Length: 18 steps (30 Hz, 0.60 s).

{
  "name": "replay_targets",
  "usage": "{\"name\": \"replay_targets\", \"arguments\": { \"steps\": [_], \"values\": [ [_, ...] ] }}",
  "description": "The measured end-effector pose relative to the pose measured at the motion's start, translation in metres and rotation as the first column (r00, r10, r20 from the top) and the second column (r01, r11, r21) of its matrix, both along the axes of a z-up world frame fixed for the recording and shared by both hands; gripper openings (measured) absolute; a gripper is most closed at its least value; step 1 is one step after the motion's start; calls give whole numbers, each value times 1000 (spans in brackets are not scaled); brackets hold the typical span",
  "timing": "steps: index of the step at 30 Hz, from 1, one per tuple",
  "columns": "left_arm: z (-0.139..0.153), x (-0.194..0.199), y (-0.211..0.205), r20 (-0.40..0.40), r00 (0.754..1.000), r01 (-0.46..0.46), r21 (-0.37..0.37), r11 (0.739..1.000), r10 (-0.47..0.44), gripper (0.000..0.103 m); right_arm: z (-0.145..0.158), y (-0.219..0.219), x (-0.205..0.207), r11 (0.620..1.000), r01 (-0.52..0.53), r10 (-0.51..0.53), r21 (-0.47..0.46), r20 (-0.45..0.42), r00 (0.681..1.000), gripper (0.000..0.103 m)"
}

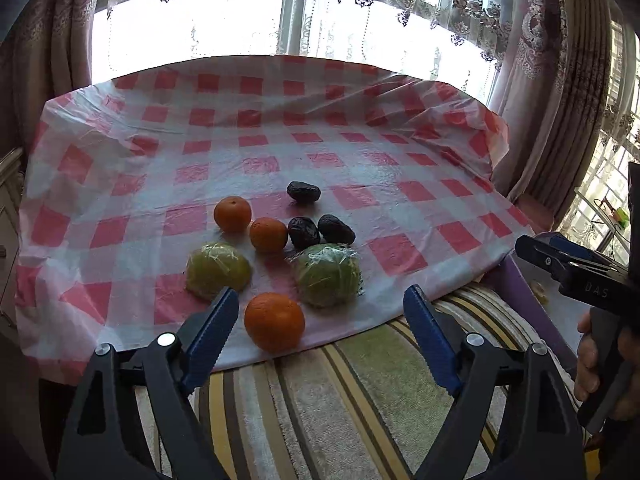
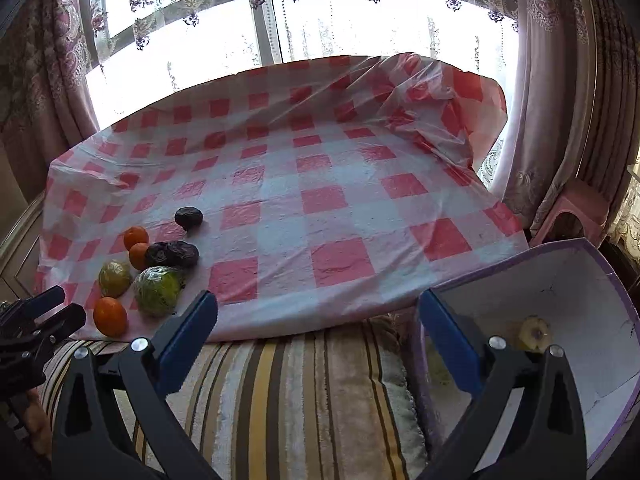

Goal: Organize fruits
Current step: 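Move both tools back to the fruits on the checked table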

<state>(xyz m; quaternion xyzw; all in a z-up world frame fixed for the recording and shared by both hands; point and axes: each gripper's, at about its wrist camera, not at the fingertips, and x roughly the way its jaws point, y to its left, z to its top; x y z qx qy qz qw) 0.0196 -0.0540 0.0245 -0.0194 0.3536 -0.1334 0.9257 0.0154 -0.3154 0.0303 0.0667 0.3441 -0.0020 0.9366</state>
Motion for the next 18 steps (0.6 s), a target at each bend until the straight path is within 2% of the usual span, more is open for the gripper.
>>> {"name": "replay_targets", "arguments": {
  "steps": [2, 7, 18],
  "values": [
    [-6, 3, 10, -32, 999, -13, -11, 1000, 12, 72, -3, 11, 2, 1000, -26, 26, -2, -11, 1000, 101],
    [-20, 13, 23, -100, 995, -28, -27, 999, 25, 65, -11, 38, 10, 997, -83, 83, -6, -43, 996, 101],
    [-40, 32, 19, -180, 984, -2, 1, 1000, 3, 58, -25, 80, 33, 986, -157, 151, -63, -82, 985, 101]
  ]
}}
